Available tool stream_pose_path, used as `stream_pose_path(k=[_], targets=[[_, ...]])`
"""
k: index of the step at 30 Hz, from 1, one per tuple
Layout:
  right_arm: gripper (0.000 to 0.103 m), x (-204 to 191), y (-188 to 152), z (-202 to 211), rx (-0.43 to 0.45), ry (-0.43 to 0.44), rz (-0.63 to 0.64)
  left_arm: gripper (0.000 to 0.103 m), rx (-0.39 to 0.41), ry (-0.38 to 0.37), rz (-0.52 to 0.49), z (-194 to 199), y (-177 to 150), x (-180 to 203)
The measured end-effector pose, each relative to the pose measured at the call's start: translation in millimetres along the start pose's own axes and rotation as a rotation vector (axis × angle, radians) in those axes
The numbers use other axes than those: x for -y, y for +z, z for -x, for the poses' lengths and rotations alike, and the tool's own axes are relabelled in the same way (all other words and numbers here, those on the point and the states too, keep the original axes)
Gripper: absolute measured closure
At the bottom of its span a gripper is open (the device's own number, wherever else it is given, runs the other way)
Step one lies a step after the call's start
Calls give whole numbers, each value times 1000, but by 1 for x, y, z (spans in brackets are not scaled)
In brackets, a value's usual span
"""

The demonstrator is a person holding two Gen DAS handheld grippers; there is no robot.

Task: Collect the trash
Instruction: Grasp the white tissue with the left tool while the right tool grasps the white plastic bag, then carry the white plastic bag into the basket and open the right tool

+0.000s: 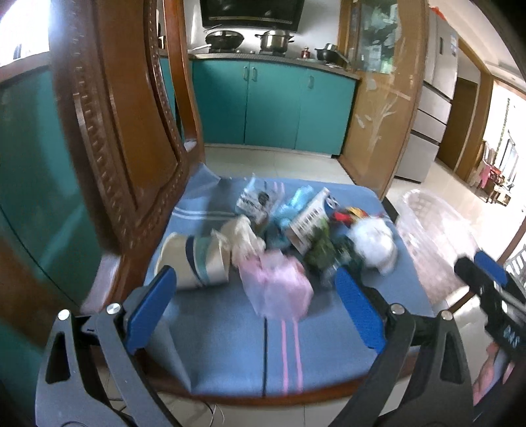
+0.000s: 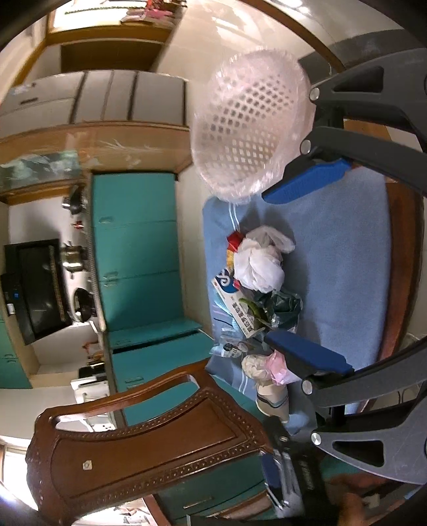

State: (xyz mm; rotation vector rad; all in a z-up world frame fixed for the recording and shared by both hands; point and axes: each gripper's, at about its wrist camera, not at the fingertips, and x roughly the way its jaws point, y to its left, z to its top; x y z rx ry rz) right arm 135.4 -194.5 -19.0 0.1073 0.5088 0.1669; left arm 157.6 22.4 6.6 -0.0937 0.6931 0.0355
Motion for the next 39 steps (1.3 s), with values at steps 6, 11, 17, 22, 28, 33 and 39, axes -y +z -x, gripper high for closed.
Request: stream_pose_path(k=[6, 11, 17, 22, 28, 33, 39], targets=[[25, 7, 14, -53, -75, -24, -22, 11, -78, 39, -42, -67, 35, -3], [25, 12, 16, -93, -152, -35, -32, 21, -195, 56, -43, -126, 45, -9], [35, 17, 14, -129, -244, -10, -57, 57, -318, 21, -21, -164, 34, -16], [87, 20, 17, -122, -278, 39, -79, 80, -262, -23, -25, -145, 34, -13], [89, 23, 34, -44, -119, 113, -83, 80, -40, -160, -19, -29, 42, 3], [89, 11, 32, 27, 53, 122, 1, 80, 166, -178, 41, 54, 13, 9], [89, -8, 10, 47, 72, 99, 70, 80, 182, -135, -18, 71, -23, 31]])
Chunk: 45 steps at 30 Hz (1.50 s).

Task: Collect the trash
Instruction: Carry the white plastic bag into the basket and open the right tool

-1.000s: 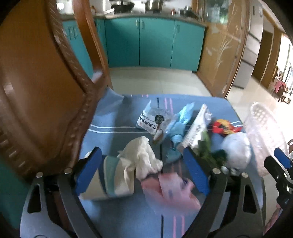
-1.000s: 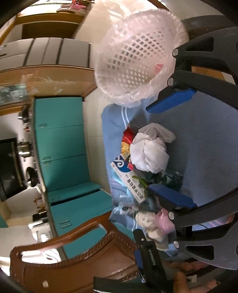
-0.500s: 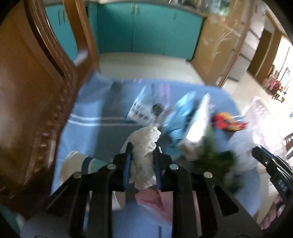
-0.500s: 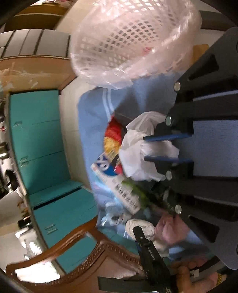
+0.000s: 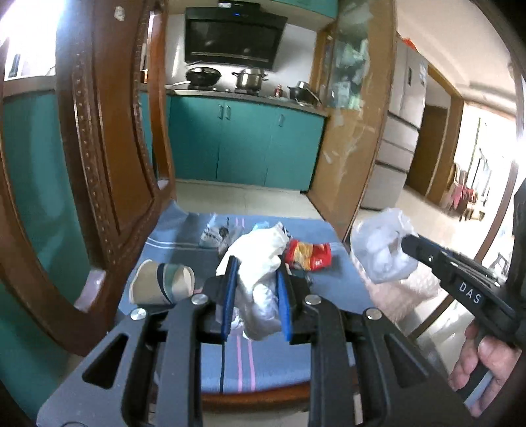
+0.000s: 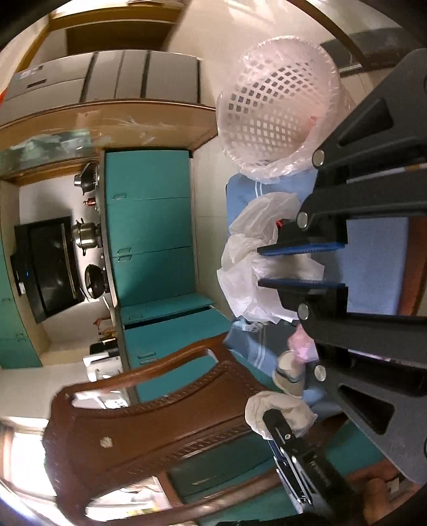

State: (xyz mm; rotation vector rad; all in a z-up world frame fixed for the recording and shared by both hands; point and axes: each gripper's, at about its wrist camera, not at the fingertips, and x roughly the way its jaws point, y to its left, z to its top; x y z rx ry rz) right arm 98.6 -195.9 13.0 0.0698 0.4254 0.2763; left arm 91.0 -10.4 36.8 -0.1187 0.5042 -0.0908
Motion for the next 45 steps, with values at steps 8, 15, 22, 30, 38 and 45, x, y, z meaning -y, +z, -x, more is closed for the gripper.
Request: stream_pose_path(k=[8, 15, 22, 30, 38, 45], targets=[[89, -8, -8, 2, -1, -15, 28, 79, -30, 13, 29, -5, -2, -7], [89, -11, -9, -4, -17, -9, 25, 79, -29, 15, 26, -8, -2, -9], [89, -10, -10, -8, -31, -11, 28, 79, -43, 20, 21, -9, -2, -8], [89, -10, -10, -9, -35, -15, 30, 79, -52, 26, 18, -12, -2, -7], [89, -11, -9, -10, -35, -15, 31, 79, -54, 25, 17, -12, -3, -8], [89, -11, -10, -10, -34, -13, 31, 79, -57, 25, 14, -13, -3, -7]])
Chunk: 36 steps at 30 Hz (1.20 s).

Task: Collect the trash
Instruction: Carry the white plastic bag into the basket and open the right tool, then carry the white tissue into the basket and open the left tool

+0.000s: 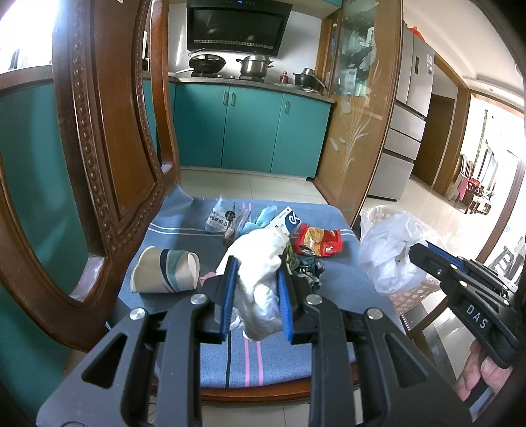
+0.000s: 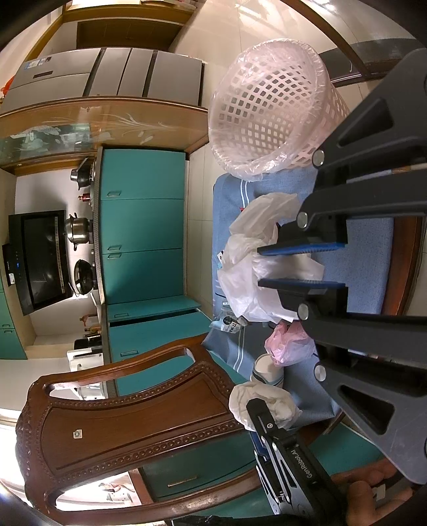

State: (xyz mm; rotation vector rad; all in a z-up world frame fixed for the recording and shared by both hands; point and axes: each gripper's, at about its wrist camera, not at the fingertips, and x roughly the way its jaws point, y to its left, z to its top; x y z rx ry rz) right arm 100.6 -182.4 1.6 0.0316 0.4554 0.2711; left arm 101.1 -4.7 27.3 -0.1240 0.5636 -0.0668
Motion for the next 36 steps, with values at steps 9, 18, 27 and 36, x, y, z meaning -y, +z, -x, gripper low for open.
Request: stream_pose_path(k=[9, 18, 27, 36], targets=[[89, 50, 19, 8, 96, -101, -81, 79, 2, 7, -2, -3, -1, -5], [60, 179, 24, -34, 57, -279, -322, 79, -2, 6, -6, -5, -2, -5], [16, 185, 16, 18, 196, -269, -443, 79, -31, -3, -46, -11, -5, 5], [15, 191, 8, 50, 327, -326, -483, 79, -79, -195, -133, -44, 33, 89]])
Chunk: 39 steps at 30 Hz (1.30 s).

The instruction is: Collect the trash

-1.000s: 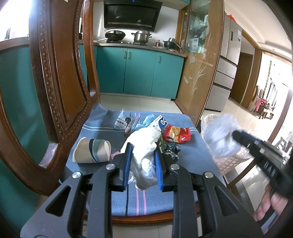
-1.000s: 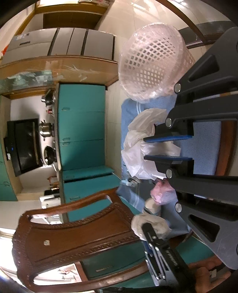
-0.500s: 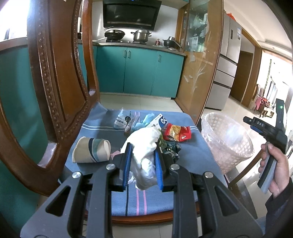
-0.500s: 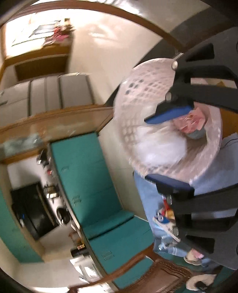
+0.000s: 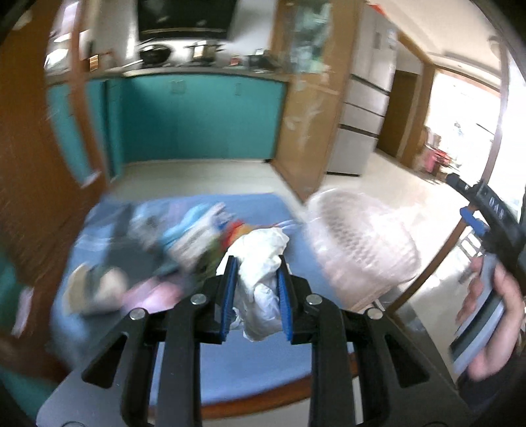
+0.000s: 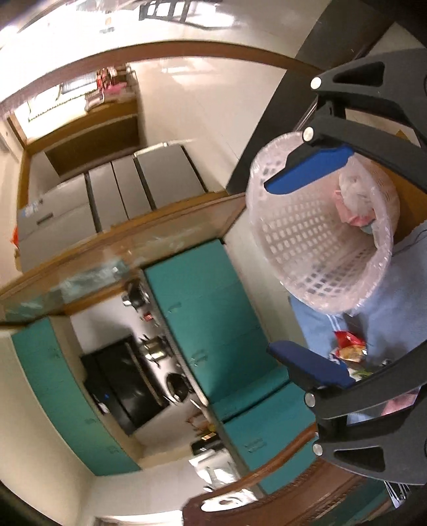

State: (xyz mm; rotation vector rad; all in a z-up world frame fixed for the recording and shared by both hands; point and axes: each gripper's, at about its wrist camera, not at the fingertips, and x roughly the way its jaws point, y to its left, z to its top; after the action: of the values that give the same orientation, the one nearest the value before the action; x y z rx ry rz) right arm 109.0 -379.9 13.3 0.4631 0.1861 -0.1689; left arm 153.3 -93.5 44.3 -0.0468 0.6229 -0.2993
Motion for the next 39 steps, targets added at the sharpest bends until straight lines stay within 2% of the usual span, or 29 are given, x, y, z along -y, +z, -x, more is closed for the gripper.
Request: stream_pose_path(k=[4, 8, 10, 11, 12, 14, 17, 23, 26, 28, 30, 33, 39], targets=[[15, 20, 5, 10, 54, -51, -78, 79, -28, -141, -15, -45, 36, 54], [15, 27, 8, 17, 111, -79, -118, 76, -49, -213, -60, -94, 58, 109], [15, 30, 10, 18, 122, -84, -123, 56, -57, -234, -71, -120, 61, 128], [15, 31, 10, 16, 116, -83, -122, 33, -73, -215, -68, -132, 61, 132], [15, 32, 10, 14, 102, -80, -121, 25, -82, -185, -50, -141, 58, 131], [15, 31, 10, 11, 81, -68, -121, 25, -117, -179, -37, -146, 53, 125], [15, 26, 9, 9, 56, -46, -106, 23, -98, -141, -37, -121, 44, 101], [15, -15, -6, 5, -23, 28, 5, 10, 51, 32, 13, -15, 25, 17], [15, -51, -25, 10, -88, 96, 101, 8, 90, 128, 82, 37, -1, -42], [15, -78, -42, 16, -134, 148, 187, 8, 107, 202, 120, 57, -16, -70], [15, -105, -63, 22, -196, 198, 280, 8, 116, 262, 204, 78, -37, -102], [15, -127, -86, 33, -241, 239, 352, 8, 100, 277, 283, 91, -63, -120], [15, -151, -109, 48, -265, 260, 407, 8, 42, 267, 150, 85, -68, -105]])
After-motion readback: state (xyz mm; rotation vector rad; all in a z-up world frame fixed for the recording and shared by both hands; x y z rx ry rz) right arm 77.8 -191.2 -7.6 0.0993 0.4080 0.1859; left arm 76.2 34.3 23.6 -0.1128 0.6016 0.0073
